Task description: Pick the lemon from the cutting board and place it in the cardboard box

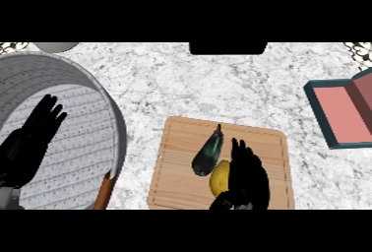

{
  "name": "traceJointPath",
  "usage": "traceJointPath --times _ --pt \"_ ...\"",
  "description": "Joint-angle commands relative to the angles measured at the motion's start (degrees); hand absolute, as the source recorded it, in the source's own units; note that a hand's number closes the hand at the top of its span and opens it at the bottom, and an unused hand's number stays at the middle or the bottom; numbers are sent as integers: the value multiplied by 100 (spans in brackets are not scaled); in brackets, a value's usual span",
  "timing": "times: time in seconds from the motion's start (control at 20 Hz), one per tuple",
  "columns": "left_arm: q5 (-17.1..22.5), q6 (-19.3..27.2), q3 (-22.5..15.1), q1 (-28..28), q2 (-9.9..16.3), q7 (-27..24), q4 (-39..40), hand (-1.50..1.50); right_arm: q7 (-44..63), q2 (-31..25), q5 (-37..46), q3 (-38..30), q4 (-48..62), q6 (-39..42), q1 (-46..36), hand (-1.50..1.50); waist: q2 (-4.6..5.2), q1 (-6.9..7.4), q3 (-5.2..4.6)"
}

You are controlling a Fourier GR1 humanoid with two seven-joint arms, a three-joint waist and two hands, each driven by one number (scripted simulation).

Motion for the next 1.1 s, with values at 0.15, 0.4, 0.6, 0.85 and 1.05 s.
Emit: traceJointPath --times 0.15,0.4,0.6,0.85,1.05 --pt "-266 0 -53 -200 -318 -191 333 0 944 96 225 154 148 2 -478 150 23 -37 -64" --pt "-163 -73 111 220 -175 -61 -40 0 712 96 277 3 321 -57 -481 150 15 4 -62" --pt "-74 -158 111 -71 -316 -63 276 0 363 96 476 -75 614 -237 -488 150 27 -32 -64" --pt "-42 -223 126 -230 -91 33 227 0 -878 -354 -353 -1953 1809 340 -1952 150 106 100 -59" --pt "-208 -42 -117 -49 -260 -10 -7 0 -1504 -1013 -683 -2792 2965 655 -3216 150 97 209 -57"
